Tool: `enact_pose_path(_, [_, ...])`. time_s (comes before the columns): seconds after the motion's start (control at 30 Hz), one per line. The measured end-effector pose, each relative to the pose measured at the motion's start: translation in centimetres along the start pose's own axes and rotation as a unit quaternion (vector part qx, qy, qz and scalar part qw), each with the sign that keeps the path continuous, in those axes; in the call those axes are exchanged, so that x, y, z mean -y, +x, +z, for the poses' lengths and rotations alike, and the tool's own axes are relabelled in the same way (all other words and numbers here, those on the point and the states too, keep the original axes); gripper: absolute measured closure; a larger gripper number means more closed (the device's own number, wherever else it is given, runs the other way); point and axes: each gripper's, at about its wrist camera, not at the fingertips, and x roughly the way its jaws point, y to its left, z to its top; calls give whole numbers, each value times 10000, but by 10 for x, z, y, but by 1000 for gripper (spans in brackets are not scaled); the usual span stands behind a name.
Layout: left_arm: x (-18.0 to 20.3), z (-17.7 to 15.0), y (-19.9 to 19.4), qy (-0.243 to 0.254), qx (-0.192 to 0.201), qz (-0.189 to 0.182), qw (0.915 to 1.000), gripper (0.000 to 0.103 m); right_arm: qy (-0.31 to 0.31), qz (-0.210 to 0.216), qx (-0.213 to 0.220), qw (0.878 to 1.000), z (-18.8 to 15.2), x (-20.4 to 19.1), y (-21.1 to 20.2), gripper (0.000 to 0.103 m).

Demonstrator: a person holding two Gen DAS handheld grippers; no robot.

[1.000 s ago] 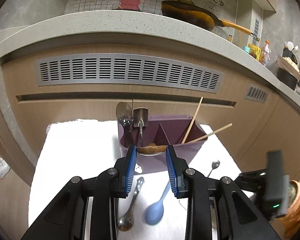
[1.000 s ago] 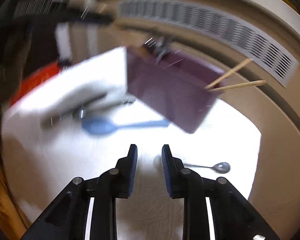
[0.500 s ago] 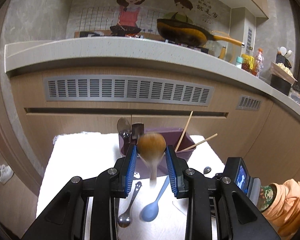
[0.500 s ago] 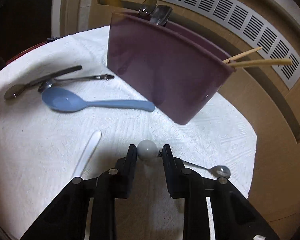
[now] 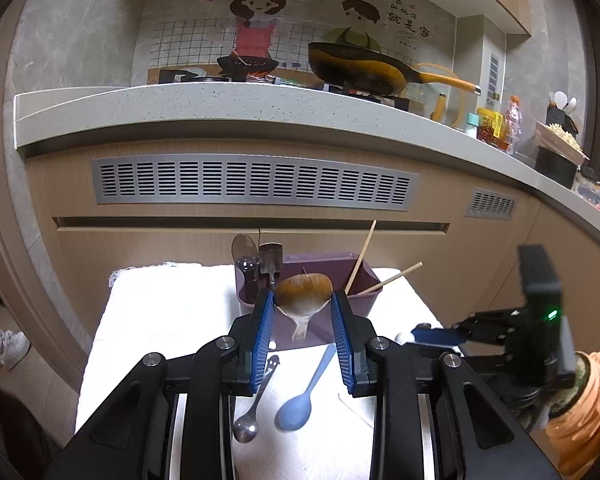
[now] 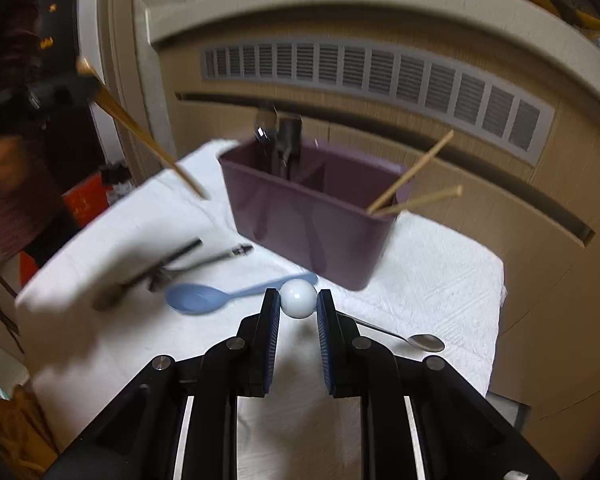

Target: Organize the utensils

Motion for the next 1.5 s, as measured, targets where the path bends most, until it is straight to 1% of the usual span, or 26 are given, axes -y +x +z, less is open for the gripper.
enact_pose_path(0.2, [3, 0, 3, -52, -105, -71, 9999, 74, 165, 306, 314, 9989, 22, -7, -29, 86])
enact_pose_path(0.33, [10, 0, 11, -2, -271, -99, 9996, 74, 382, 540, 479, 9967, 37, -10, -43, 86])
enact_pose_path(0.4, [15, -1, 20, 115, -409, -32, 9991, 74, 448, 571, 524, 9960, 43, -11, -47, 86])
enact_pose_path(0.43, [16, -3, 27, 222, -529, -15, 9984, 74, 466, 513, 553, 9961, 46, -11, -49, 86])
enact_pose_path(0.47, [19, -6, 36, 400, -737, -32, 9965, 74, 477, 474, 524, 9964, 47, -12, -48, 86])
enact_pose_path(0.53, [24, -18, 54, 723, -1108, -43, 9912, 74, 446, 320, 325, 9980, 45, -12, -41, 86])
enact_pose_path(0.57, [25, -29, 69, 936, -1418, 40, 9854, 74, 434, 222, 189, 9986, 43, -11, -35, 86])
enact_pose_path(0.6, [25, -37, 80, 1036, -1635, 87, 9811, 74, 446, 161, 91, 9988, 40, -8, -30, 86])
enact_pose_path(0.63, [24, -47, 94, 1118, -1927, 116, 9748, 74, 497, 82, -81, 9987, 34, -3, -20, 86])
enact_pose_path(0.67, [22, -52, 103, 1141, -2107, 133, 9708, 74, 537, 30, -185, 9984, 28, 0, -13, 86])
enact_pose_path(0.7, [19, -60, 117, 1130, -2363, 173, 9649, 74, 557, -75, -297, 9980, 22, 4, -5, 86])
enact_pose_path(0.8, [11, -71, 149, 951, -2783, 297, 9553, 74, 648, -157, -509, 9965, 8, 12, 11, 86])
enact_pose_path(0.9, [2, -72, 170, 610, -3021, 285, 9509, 74, 769, -203, -674, 9946, 0, 21, 25, 86])
enact_pose_path(1.07, [-6, -72, 197, 140, -3271, 332, 9443, 73, 725, -356, -721, 9941, -4, 26, 32, 86])
enact_pose_path(1.13, [-12, -72, 209, -185, -3418, 368, 9389, 73, 673, -446, -702, 9943, -4, 25, 33, 86])
enact_pose_path(1.17, [-15, -71, 213, -344, -3432, 340, 9380, 72, 648, -485, -687, 9944, -5, 25, 33, 86])
enact_pose_path(1.27, [-20, -70, 225, -631, -3500, 382, 9338, 72, 688, -432, -688, 9943, -5, 25, 35, 86])
enact_pose_path(1.3, [-20, -70, 228, -641, -3452, 371, 9356, 72, 702, -428, -694, 9942, -5, 26, 36, 86])
enact_pose_path(1.37, [-15, -70, 228, -418, -3324, 376, 9415, 73, 731, -421, -695, 9940, -5, 27, 39, 86])
enact_pose_path(1.4, [-15, -71, 225, -338, -3206, 331, 9460, 74, 745, -415, -690, 9940, -5, 27, 39, 86])
enact_pose_path(1.43, [-16, -73, 225, -311, -3149, 309, 9481, 76, 767, -408, -668, 9940, -5, 28, 39, 86])
enact_pose_path(1.5, [-19, -76, 218, -205, -2983, 342, 9536, 86, 767, -398, -619, 9943, -6, 27, 37, 86])
